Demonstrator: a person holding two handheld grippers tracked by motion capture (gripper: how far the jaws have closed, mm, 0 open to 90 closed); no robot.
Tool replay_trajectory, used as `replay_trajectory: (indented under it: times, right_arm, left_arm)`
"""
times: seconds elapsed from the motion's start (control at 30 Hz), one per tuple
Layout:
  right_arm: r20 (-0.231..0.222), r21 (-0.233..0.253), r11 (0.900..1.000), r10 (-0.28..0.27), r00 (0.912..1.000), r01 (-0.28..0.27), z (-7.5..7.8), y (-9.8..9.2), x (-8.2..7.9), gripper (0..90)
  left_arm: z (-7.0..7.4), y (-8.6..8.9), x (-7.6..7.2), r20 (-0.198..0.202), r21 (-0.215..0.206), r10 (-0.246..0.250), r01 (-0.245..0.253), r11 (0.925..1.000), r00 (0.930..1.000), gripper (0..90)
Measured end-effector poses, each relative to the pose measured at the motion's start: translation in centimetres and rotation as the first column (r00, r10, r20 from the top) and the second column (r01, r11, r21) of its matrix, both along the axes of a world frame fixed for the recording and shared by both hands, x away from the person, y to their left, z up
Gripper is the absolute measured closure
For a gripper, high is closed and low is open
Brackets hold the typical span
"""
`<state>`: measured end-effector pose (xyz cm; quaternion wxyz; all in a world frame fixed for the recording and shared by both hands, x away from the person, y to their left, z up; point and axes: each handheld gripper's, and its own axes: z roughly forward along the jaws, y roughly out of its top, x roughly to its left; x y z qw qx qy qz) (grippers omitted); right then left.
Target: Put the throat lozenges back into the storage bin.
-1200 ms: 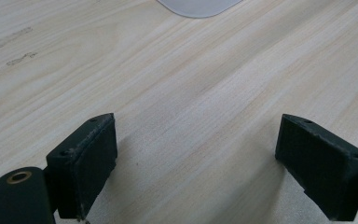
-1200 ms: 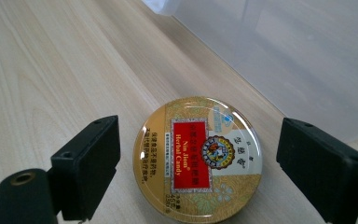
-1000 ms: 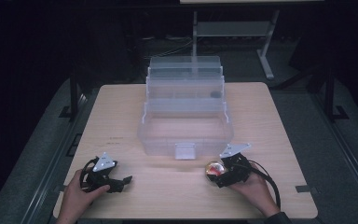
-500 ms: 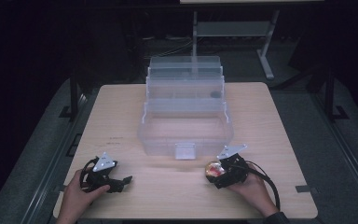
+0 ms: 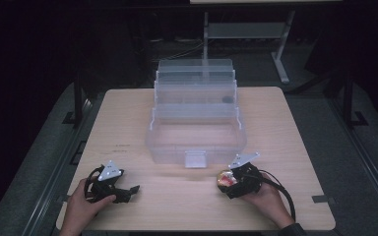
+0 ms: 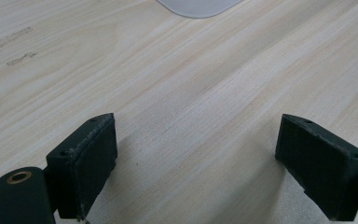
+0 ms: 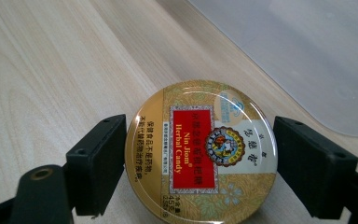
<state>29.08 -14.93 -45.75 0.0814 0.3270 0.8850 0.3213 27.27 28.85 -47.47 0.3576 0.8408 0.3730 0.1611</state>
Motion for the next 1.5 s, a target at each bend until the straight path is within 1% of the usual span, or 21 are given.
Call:
replay_trajectory:
  times: [0.07,0.1,0.17,0.27,0.47,0.53,0.73,0.9,1.1,1.5]
  right_arm:
    - [0.001,0.0,1.0,0.0,1.0,0.0,0.0,0.0,0.0,19.5]
    - [0.004,0.011,1.0,0.0,1.0,0.0,0.2,-0.1,0.0,19.9]
    - [0.011,0.01,1.0,-0.003,0.9999,0.003,0.3,-0.2,0.0,20.0]
    - [0.007,0.005,1.0,-0.014,0.9999,0.014,0.3,-0.4,0.0,20.0]
    - [0.014,0.015,1.0,-0.017,0.9998,0.017,0.5,-0.6,-0.1,20.0]
    - [0.014,0.011,1.0,-0.019,0.9997,0.019,0.6,-0.6,-0.1,20.0]
    - [0.014,0.016,1.0,-0.02,0.9997,0.02,0.7,-0.7,-0.2,20.1]
    - [0.004,0.015,1.0,-0.015,0.9999,0.015,1.0,-1.0,-0.3,20.1]
    - [0.007,0.024,0.999,-0.023,0.9997,0.023,1.5,-1.4,-0.6,20.1]
    - [0.014,0.032,0.999,-0.043,0.999,0.043,2.1,-2.8,-0.8,20.1]
  left_arm:
    - [0.0,0.0,0.0,0.0,0.0,0.0,0.0,1.0,1.0,11.7]
    - [0.0,0.0,0.0,0.0,0.0,0.0,0.0,1.0,1.0,11.7]
    - [0.0,0.0,0.0,0.0,0.0,0.0,0.0,1.0,1.0,11.7]
    - [0.0,0.0,0.0,0.0,0.0,0.0,0.0,1.0,1.0,11.7]
    - [0.0,0.0,0.0,0.0,0.0,0.0,0.0,1.0,1.0,11.7]
    - [0.0,0.0,0.0,0.0,0.0,0.0,0.0,1.0,1.0,11.7]
    - [0.0,0.0,0.0,0.0,0.0,0.0,0.0,1.0,1.0,11.7]
    - [0.0,0.0,0.0,0.0,0.0,0.0,0.0,1.0,1.0,11.7]
    - [0.0,0.0,0.0,0.0,0.0,0.0,0.0,1.0,1.0,11.7]
    - [0.0,0.0,0.0,0.0,0.0,0.0,0.0,1.0,1.0,11.7]
